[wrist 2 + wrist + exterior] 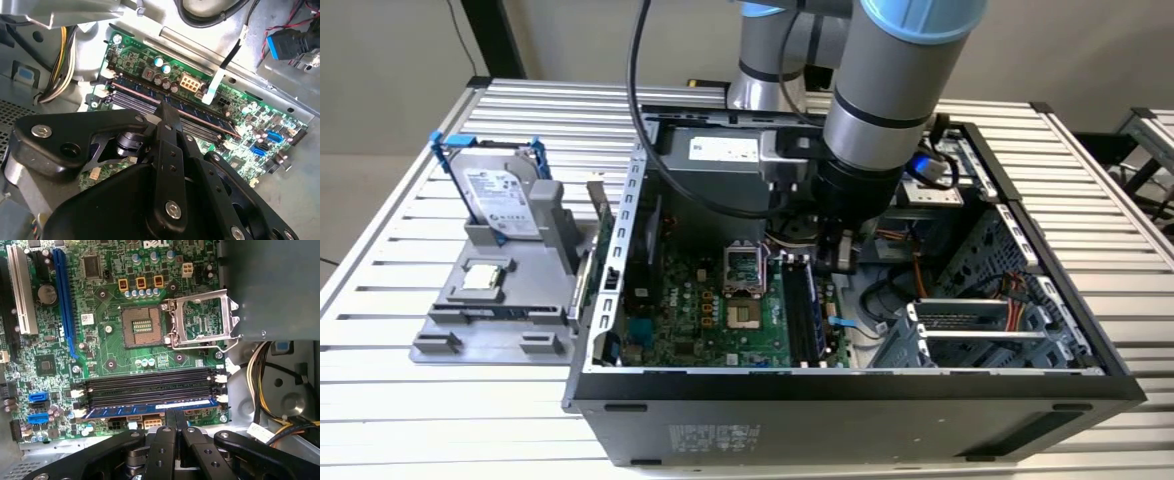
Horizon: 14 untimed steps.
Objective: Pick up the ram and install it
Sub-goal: 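Press down the ram until it locks into place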
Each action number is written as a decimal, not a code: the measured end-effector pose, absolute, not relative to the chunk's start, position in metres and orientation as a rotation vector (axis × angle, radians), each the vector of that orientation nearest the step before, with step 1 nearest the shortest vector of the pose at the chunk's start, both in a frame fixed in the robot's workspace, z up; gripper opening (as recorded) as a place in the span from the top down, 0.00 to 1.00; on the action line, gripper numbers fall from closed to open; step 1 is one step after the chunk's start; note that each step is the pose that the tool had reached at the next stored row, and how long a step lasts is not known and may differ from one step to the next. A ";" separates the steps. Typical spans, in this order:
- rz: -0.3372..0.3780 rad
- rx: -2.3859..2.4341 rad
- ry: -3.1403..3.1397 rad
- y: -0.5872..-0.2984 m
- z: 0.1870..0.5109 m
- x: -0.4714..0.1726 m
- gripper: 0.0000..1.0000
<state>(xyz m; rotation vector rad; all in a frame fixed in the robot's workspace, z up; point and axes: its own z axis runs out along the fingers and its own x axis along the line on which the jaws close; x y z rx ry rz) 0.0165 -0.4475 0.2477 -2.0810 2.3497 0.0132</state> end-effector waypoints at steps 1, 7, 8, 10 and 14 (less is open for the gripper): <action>0.013 -2.087 2.344 -0.447 0.248 0.016 1.00; 0.013 -2.124 2.311 -0.447 0.248 0.016 1.00; 0.013 -2.130 2.306 -0.447 0.248 0.016 1.00; 0.013 -2.137 2.299 -0.447 0.248 0.016 1.00; 0.013 -2.137 2.299 -0.447 0.248 0.016 1.00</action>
